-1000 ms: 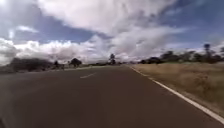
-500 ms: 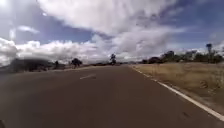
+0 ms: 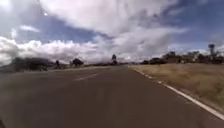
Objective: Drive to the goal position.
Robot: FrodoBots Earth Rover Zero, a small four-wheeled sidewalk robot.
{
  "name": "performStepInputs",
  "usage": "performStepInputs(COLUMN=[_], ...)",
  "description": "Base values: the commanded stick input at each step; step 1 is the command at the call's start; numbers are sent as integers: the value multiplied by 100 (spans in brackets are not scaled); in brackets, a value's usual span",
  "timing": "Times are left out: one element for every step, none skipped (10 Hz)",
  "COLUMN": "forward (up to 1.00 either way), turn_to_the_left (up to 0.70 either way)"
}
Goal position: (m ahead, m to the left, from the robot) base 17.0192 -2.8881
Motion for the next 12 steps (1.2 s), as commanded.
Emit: performStepInputs(forward=[70,70,70,70,70,70,70,70,70,70,70,70], turn_to_the_left=[0,0,0,0,0,0,0,0,0,0,0,0])
